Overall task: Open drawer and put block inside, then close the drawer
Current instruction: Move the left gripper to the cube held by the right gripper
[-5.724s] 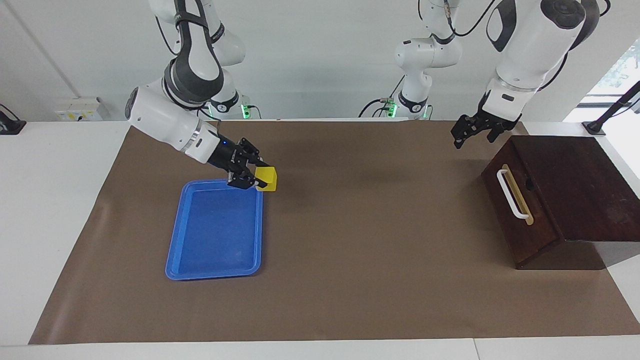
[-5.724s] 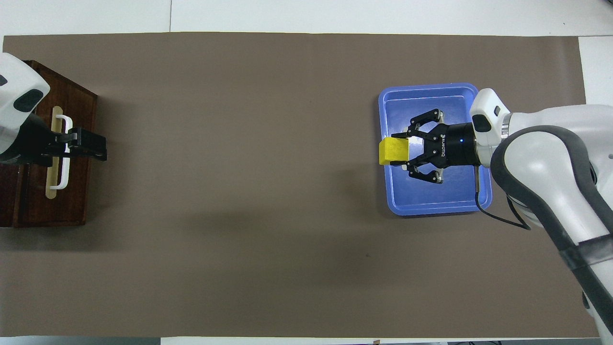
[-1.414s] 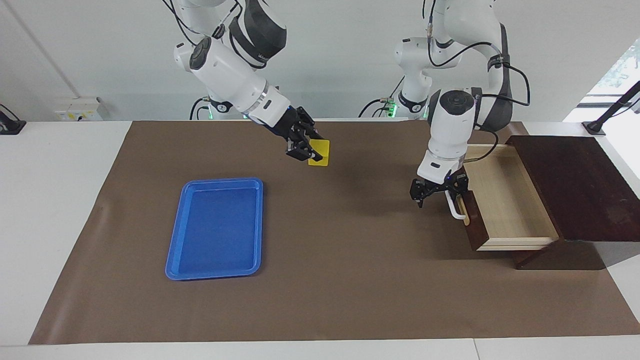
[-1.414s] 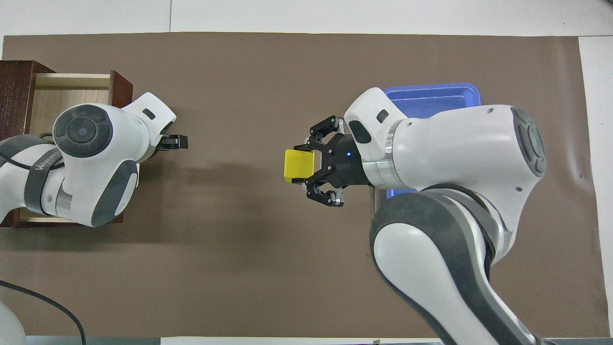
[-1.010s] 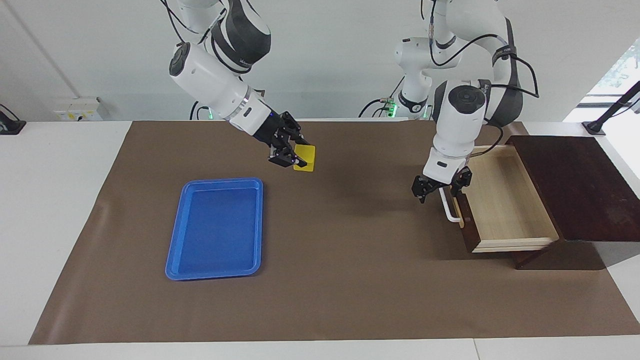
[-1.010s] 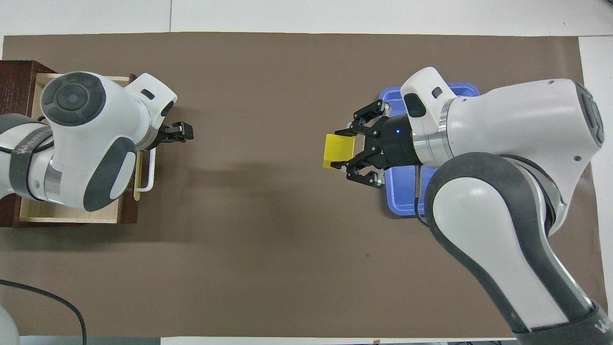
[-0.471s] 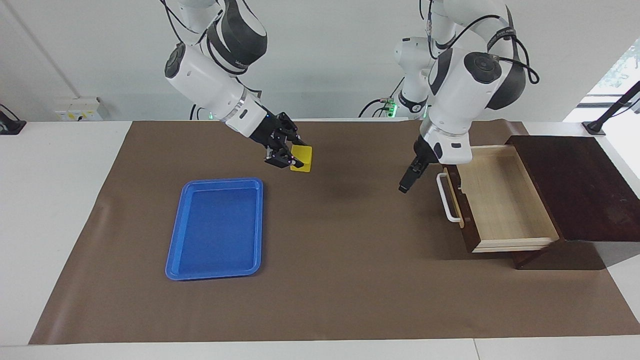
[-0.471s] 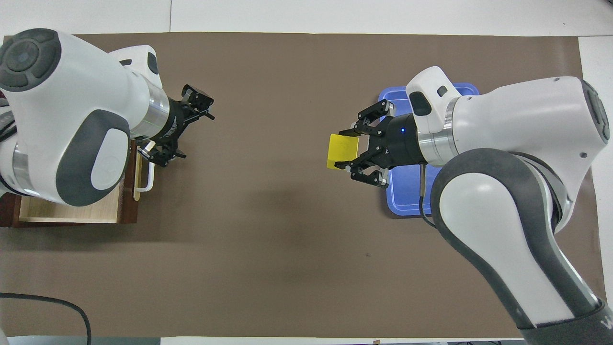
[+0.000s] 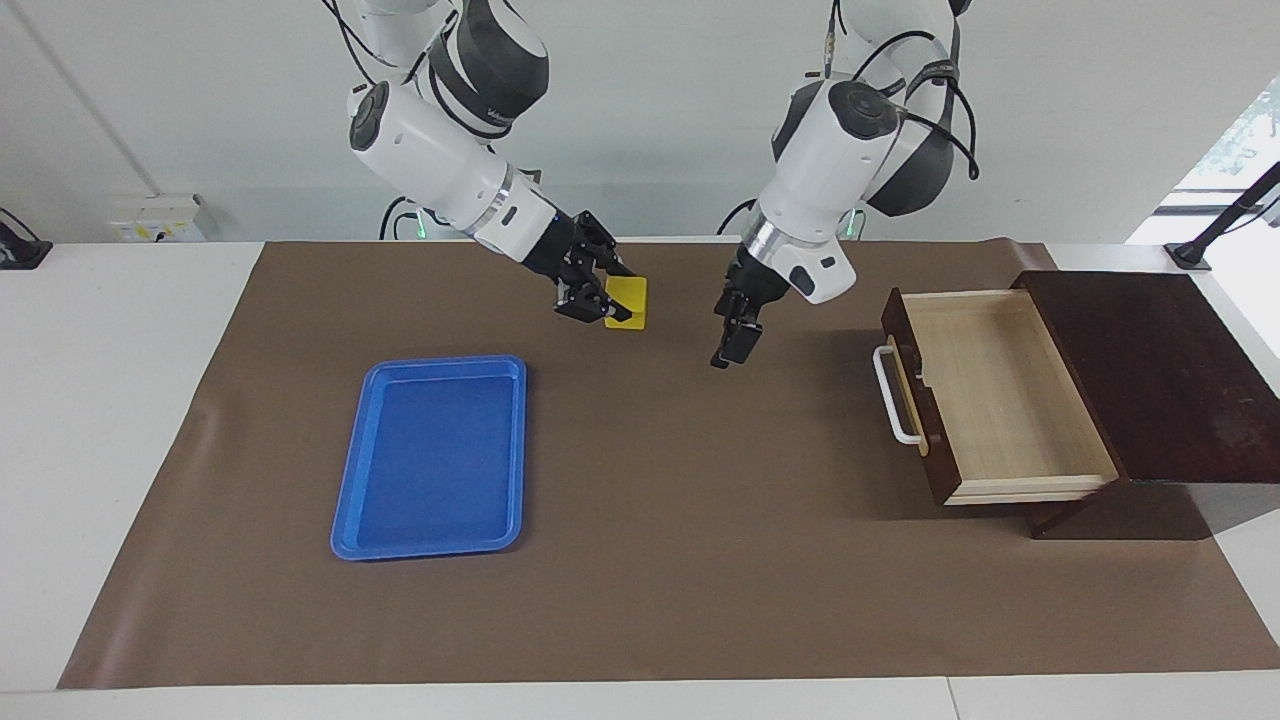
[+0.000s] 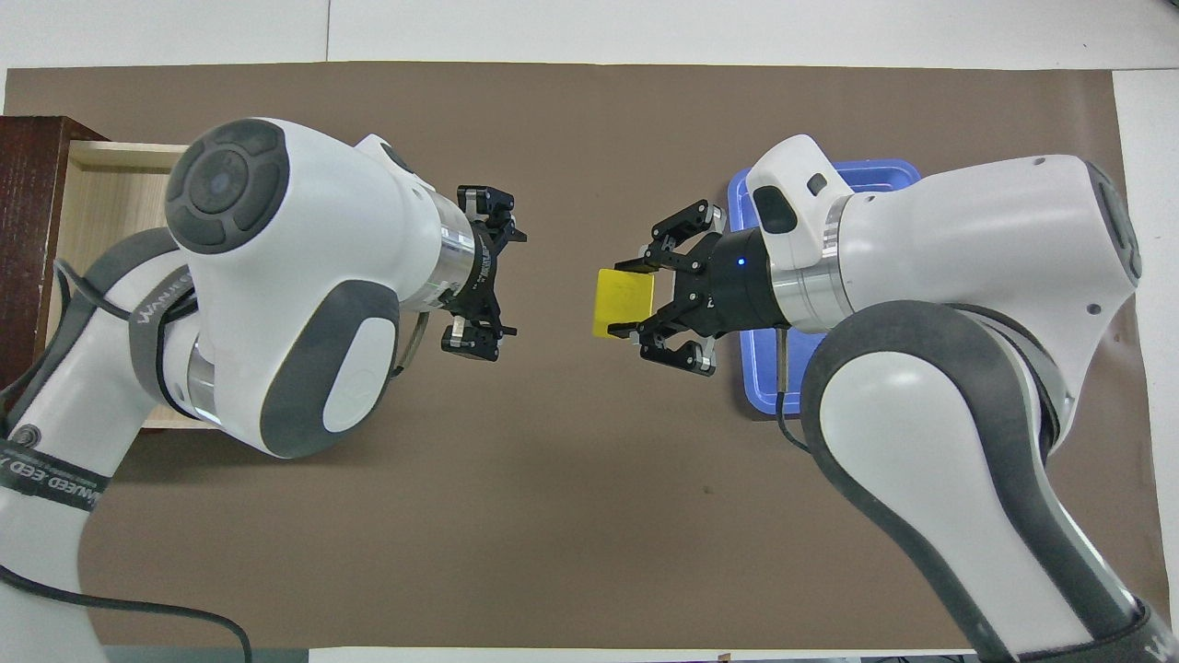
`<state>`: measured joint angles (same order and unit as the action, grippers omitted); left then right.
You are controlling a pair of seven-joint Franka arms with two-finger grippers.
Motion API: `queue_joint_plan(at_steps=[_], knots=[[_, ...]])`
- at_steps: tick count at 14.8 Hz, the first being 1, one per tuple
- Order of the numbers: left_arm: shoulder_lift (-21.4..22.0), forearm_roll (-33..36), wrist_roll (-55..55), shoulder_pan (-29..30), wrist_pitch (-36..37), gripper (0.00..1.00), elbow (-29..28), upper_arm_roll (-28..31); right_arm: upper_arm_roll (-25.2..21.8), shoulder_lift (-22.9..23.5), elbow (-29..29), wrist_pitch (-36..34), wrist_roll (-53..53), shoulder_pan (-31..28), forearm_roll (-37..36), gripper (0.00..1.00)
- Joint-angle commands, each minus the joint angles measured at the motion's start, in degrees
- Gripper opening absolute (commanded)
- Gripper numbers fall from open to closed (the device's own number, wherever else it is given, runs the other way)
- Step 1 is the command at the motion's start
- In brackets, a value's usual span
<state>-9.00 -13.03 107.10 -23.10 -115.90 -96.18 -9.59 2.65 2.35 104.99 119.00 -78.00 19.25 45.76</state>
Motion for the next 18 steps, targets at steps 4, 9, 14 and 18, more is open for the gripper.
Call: queue_joint_plan(at_steps=[4,9,14,18], knots=[[0.1,-5.0,6.6,-4.9,-0.6,1.00,-0.2,0.6,1.0,0.4,-1.6,-0.3,-0.7,0.4,1.0,0.00],[3.0,-7.2,7.3,-5.0,-0.6,1.00,-2.1,0.6,1.0,0.4,-1.6,-0.1,-2.7,0.4,2.6,0.00],[3.0,-7.5,7.2,-4.9,-1.0,0.86,-2.1,0.6,1.0,0.4,-1.6,0.0,-2.8,0.3,3.2,0.00],[3.0,-9.5,7.2,-4.8,-1.0,0.21,-2.1,0.8,1.0,0.4,-1.6,0.0,-2.8,0.3,3.2,0.00]])
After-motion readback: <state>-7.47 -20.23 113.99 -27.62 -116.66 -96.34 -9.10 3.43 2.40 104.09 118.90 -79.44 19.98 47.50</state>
